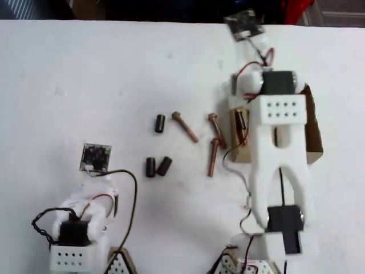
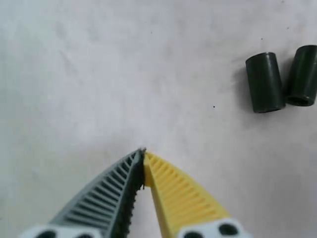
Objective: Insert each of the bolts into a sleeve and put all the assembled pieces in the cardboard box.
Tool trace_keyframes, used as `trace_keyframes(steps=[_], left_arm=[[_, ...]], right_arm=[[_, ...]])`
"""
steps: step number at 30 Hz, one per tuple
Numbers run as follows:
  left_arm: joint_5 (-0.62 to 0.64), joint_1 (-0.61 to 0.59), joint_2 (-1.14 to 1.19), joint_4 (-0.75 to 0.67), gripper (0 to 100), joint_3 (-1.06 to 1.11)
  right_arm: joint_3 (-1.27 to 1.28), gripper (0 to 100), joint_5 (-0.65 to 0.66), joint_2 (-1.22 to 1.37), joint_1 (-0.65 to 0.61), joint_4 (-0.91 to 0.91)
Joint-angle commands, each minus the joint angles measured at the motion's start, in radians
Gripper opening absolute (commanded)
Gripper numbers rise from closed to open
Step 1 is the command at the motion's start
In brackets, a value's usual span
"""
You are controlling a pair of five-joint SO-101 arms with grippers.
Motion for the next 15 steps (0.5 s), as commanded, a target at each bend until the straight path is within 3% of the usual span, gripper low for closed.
trace_keyframes(steps=[1,11,15], left_arm=[[-0.006,-0.004,-0.008,0.008,2,-0.002],[-0.006,-0.004,-0.008,0.008,2,-0.002],[-0.006,-0.004,-0.008,0.008,2,-0.002]], right_arm=[[-0.044,19.8,0.006,-0.151,-0.113,0.096],[-0.038,19.8,0.002,-0.266,-0.288,0.337],[0.060,19.8,-0.190,-0.266,-0.354,0.349]])
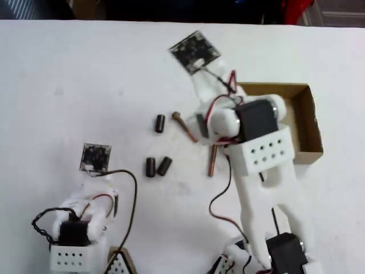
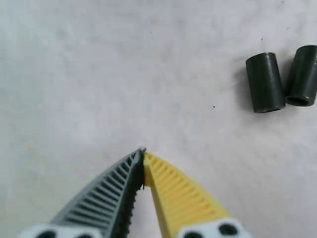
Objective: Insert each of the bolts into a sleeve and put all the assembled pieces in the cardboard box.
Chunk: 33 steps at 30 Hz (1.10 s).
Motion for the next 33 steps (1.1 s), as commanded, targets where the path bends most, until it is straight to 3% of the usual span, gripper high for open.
trace_keyframes(steps=[1,4,11,19,26,29,33], left_arm=[[-0.006,-0.004,-0.008,0.008,2,-0.002],[-0.006,-0.004,-0.008,0.008,2,-0.002],[-0.006,-0.004,-0.008,0.008,2,-0.002],[-0.006,-0.004,-0.008,0.008,2,-0.002],[-0.005,-0.004,-0.008,0.008,2,-0.002],[-0.005,-0.004,-0.008,0.008,2,-0.002],[-0.005,-0.004,-0.008,0.008,2,-0.002]], right_arm=[[0.074,19.8,-0.230,-0.028,-0.077,0.045],[0.172,19.8,-0.393,-0.031,-0.116,0.002],[0.459,19.8,-0.520,-0.028,-0.127,-0.268],[0.628,19.4,-0.542,-0.028,-0.148,-0.463],[0.638,5.6,-0.542,-0.025,-0.188,-0.513],[0.638,8.3,-0.549,0.012,-0.185,-0.533],[0.623,14.9,-0.678,0.113,-0.186,-0.556]])
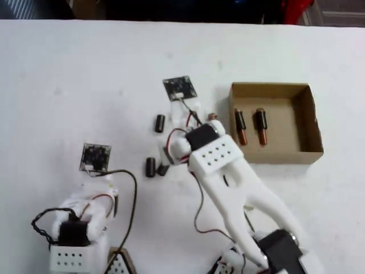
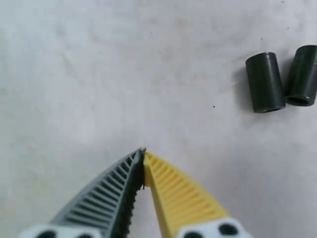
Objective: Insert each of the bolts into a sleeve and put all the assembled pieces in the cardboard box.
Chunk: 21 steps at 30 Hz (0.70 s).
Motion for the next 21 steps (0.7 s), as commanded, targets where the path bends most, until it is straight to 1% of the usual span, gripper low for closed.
trace_keyframes(steps=[1,4,11,16,21], left_arm=[[-0.003,-0.004,-0.008,0.008,2,-0.002],[-0.003,-0.004,-0.008,0.008,2,-0.002],[-0.003,-0.004,-0.008,0.008,2,-0.002],[-0.003,-0.004,-0.008,0.008,2,-0.002],[-0.003,-0.004,-0.008,0.008,2,-0.002]], right_arm=[[-0.038,15.9,-0.138,0.085,-0.007,-0.028],[-0.083,17.0,-0.207,0.148,-0.005,-0.024],[-0.166,17.0,-0.301,0.194,-0.038,-0.024],[-0.163,17.2,-0.450,0.203,-0.107,-0.025],[-0.161,17.0,-0.545,0.205,-0.114,-0.028]])
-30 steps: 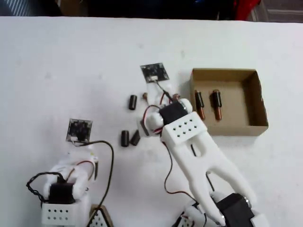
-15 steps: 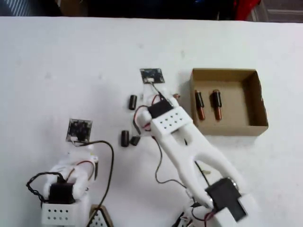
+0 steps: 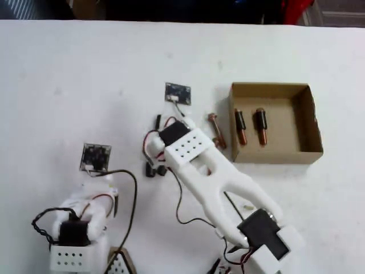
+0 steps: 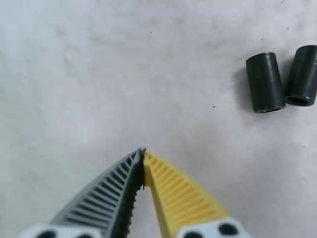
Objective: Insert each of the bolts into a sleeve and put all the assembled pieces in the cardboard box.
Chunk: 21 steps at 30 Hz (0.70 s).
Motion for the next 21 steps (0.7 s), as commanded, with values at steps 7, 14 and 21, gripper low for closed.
trace_keyframes(steps=[7,14,21], left_arm=[[-0.003,-0.004,-0.008,0.008,2,-0.002],[-0.003,-0.004,-0.008,0.008,2,-0.002],[-0.003,-0.004,-0.008,0.008,2,-0.002]], right_arm=[[-0.035,17.0,-0.180,0.018,-0.005,-0.038],[-0.043,17.0,-0.250,0.120,0.018,-0.071],[-0.040,16.9,-0.288,0.145,0.030,-0.081]])
